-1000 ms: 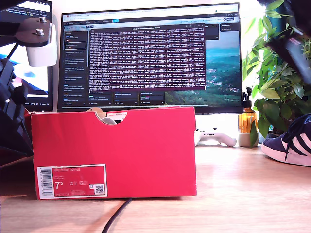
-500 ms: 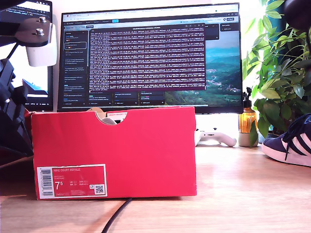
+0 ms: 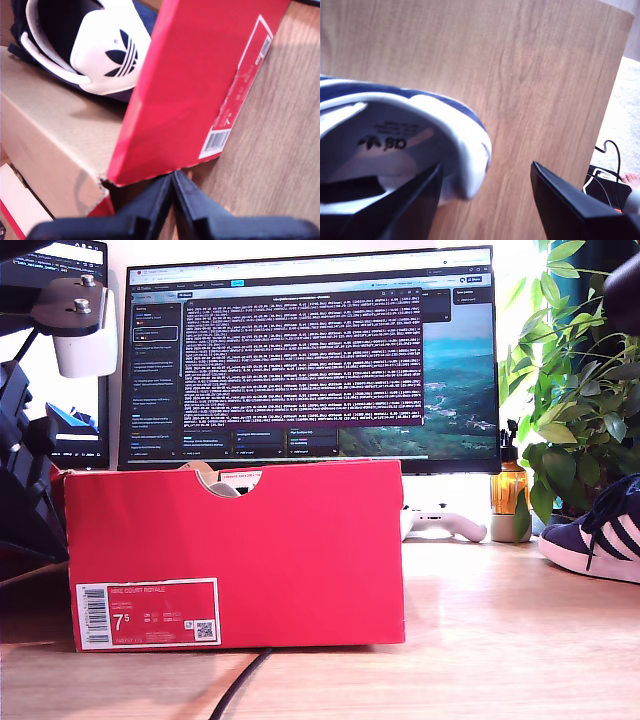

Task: Pack the blue shoes by picking the first shoe and placing it inside the red shoebox, left side, then picking and rotating the second shoe and placing it in the shoebox

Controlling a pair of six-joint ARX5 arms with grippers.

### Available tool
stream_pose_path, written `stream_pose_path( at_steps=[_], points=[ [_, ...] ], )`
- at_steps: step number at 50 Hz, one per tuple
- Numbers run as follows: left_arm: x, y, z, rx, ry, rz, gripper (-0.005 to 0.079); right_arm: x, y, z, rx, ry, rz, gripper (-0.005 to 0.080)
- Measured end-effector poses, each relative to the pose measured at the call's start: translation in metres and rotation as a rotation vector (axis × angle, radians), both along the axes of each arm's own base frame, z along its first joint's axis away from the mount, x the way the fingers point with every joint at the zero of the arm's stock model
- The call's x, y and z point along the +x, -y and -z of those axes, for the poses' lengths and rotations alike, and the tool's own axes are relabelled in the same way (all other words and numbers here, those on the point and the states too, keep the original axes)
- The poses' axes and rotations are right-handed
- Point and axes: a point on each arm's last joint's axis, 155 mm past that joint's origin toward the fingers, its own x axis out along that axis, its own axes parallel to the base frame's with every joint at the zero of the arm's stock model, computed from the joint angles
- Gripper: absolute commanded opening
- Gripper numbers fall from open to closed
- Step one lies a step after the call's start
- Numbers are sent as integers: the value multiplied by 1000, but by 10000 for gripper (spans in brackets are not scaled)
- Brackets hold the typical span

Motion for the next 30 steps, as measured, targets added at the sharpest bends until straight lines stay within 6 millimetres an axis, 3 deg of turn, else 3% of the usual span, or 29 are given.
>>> stream_pose_path(
  at_steps=[10,24,30],
  points=[
    [0,0,0,1,-2,1,-16,8,4,10,15,43,23,510],
    [-1,0,0,0,-3,2,-16,6,-3,42,66,81,72,446],
    [-1,0,0,0,-3,2,-16,11,-3,46,70,109,76,309]
  ],
)
